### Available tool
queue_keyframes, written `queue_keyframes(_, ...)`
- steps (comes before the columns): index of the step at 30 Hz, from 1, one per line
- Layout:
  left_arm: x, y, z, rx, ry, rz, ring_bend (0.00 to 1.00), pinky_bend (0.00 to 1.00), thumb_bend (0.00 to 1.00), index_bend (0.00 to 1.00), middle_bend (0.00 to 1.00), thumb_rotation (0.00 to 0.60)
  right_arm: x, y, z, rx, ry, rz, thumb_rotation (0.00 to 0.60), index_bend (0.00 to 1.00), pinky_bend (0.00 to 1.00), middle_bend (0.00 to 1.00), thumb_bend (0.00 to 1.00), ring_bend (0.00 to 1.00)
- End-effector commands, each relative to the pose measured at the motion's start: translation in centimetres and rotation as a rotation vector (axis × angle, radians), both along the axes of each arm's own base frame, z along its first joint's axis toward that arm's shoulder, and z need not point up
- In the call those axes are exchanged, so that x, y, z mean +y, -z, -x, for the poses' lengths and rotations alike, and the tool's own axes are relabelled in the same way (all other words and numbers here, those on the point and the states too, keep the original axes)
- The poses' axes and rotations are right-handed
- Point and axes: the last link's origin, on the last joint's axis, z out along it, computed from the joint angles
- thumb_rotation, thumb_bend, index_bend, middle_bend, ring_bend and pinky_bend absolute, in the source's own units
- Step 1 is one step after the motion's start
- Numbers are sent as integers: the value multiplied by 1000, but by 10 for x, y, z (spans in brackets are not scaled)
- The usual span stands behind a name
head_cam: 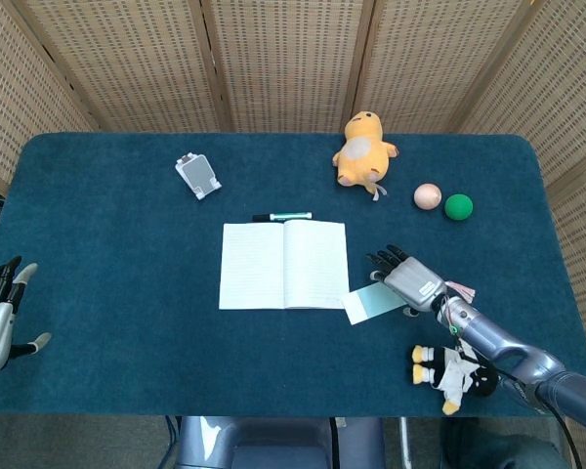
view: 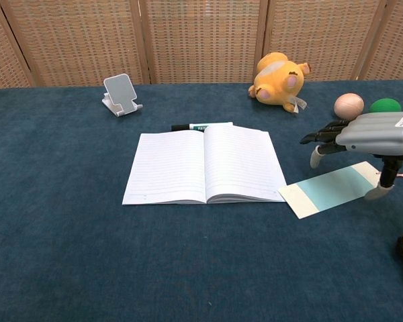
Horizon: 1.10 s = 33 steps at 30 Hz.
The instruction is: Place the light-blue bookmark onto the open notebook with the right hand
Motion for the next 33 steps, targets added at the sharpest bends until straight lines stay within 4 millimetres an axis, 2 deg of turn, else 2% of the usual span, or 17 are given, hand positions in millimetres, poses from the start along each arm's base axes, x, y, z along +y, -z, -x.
queue_keyframes(1,0,0,0,-1,1,1,0,0,0,0,0,600,0,3,1,14,-14,-1,600,230,0,0,28,0)
queue_keyframes(23,2,1,0,2,-5,7,0,0,0,0,0,600,-7,15,3,59,-3,-4,600,247,0,0,28,0)
queue_keyframes(29,2,2,0,1,-5,9,0,0,0,0,0,600,-6,19,3,60,-1,-10,600,280,0,0,28,0)
queue_keyframes(33,2,1,0,-2,-5,9,0,0,0,0,0,600,-6,20,5,58,-1,-10,600,351,0,0,35,0)
